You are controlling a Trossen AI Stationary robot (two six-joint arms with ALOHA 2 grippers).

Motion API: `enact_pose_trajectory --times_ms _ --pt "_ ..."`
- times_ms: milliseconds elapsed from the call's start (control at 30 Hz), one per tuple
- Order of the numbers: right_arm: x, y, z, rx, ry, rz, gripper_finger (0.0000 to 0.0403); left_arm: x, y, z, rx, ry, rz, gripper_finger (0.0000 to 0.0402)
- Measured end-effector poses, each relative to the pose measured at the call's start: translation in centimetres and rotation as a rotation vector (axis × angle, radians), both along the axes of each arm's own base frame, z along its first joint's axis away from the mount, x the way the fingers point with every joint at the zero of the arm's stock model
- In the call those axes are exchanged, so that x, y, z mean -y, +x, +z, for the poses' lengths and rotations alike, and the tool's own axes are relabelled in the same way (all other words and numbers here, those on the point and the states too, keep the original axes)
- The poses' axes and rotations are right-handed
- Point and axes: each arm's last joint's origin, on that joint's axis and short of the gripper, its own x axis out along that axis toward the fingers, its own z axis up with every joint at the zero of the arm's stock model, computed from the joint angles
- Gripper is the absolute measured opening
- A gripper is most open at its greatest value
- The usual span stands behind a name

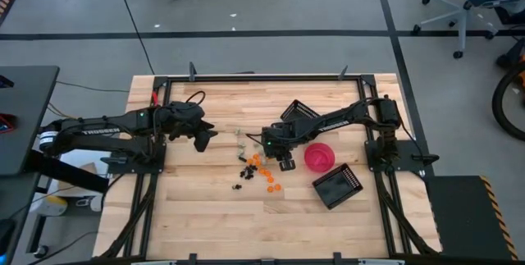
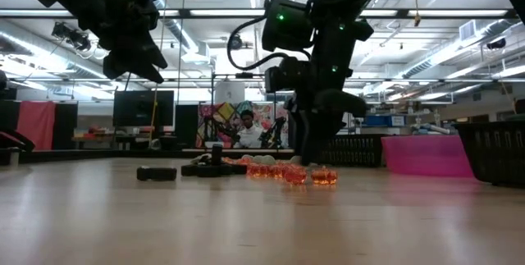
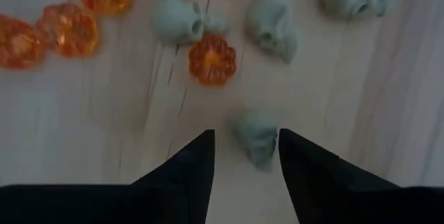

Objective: Sort Halloween decoration
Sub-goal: Put the white skull toy into the top black basket

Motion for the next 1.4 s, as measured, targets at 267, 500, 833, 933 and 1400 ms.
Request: enact_pose_trajectory --times_ms 267,500,833,933,1400 --pt "0.0 -0.3 -0.9 0.021 0.0 -0.003 0.0155 0.0 0.0 0.0 0.0 0.001 0.0 0.0162" --pt "0.0 -0.5 -1.2 0.038 0.01 -0.052 0.0121 0.0 0.0 0.0 0.0 -0.001 0.001 0.0162" --pt "0.0 -0.4 -1.2 0.05 0.016 -0.087 0.0086 0.0 0.0 0.0 0.0 -0.001 0.001 0.0162" --pt "0.0 -0.4 -1.2 0.051 0.027 -0.116 0.0084 0.0 0.0 0.0 0.0 -0.001 0.001 0.0162" --pt "0.5 0.3 0.4 0.098 -0.006 -0.145 0.0079 0.0 0.0 0.0 0.001 0.0 0.001 0.0162"
